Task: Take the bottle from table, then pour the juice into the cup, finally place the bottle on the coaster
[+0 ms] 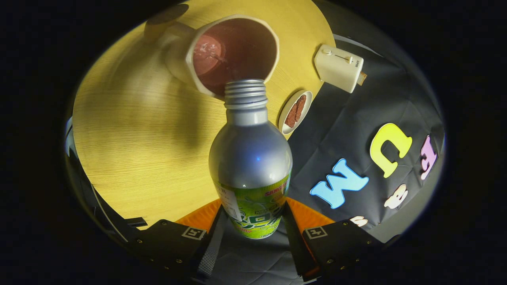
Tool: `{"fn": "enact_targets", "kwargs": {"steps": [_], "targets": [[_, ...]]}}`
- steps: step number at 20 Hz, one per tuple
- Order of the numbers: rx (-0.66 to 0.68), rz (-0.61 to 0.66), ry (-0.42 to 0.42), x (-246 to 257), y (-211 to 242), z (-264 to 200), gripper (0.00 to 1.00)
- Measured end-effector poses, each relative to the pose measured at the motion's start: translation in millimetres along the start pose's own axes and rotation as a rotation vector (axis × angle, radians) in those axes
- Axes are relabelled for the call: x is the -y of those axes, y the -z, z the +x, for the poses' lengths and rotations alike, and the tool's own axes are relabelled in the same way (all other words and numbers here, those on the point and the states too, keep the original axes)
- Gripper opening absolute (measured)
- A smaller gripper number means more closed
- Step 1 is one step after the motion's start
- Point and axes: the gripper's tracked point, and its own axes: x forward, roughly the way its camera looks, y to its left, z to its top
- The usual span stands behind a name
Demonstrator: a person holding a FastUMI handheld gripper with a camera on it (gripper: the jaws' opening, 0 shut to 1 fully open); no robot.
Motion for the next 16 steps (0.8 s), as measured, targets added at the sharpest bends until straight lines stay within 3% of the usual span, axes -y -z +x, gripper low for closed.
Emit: {"fn": "enact_targets", "kwargs": {"steps": [8, 16], "targets": [[-0.011, -0.046, 0.045, 15.6, -1.3, -6.3, 0.76], [-0.037, -0.062, 0.039, 17.7, 3.0, -7.9, 0.76]]}}
